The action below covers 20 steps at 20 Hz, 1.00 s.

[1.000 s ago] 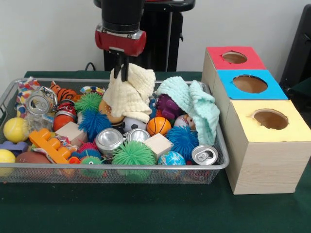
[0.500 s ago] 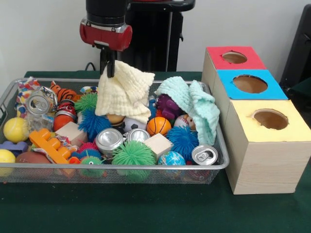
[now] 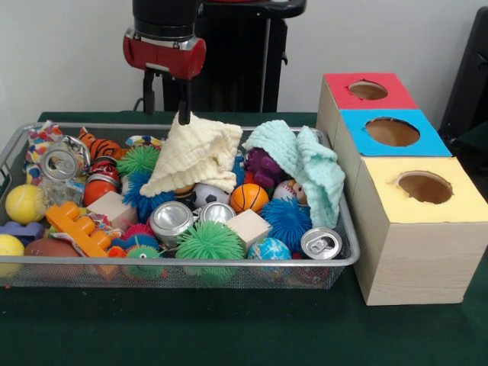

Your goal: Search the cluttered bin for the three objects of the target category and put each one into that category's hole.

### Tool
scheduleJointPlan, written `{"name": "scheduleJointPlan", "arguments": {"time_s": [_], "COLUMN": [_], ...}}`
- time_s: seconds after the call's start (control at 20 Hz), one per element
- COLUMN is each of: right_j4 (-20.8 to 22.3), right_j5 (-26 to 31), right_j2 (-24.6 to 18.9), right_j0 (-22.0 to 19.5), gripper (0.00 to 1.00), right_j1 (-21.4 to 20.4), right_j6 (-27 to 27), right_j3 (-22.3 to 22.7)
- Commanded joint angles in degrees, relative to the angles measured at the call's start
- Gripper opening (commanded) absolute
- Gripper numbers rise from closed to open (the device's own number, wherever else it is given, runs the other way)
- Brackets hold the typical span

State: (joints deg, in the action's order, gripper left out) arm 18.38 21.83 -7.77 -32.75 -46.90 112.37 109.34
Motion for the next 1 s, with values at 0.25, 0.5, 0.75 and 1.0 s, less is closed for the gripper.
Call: {"name": "scheduleJointPlan", "arguments": {"time_s": [0.25, 0.5, 0.75, 1.0], "right_j4": [2.6, 2.5, 3.4, 5.2], "right_j5": [3.5, 4.8, 4.7, 4.6], "right_j2": [-4.1, -5.0, -6.4, -8.9], "right_j0": [1.0, 0.2, -3.7, -8.9], "gripper": [1.00, 1.00, 1.00, 1.00], "right_j1": [3.5, 4.1, 6.6, 7.7], "right_j6": [-2.2, -4.0, -7.6, -11.3], "right_j3": [-0.7, -2.5, -4.7, -5.0]}}
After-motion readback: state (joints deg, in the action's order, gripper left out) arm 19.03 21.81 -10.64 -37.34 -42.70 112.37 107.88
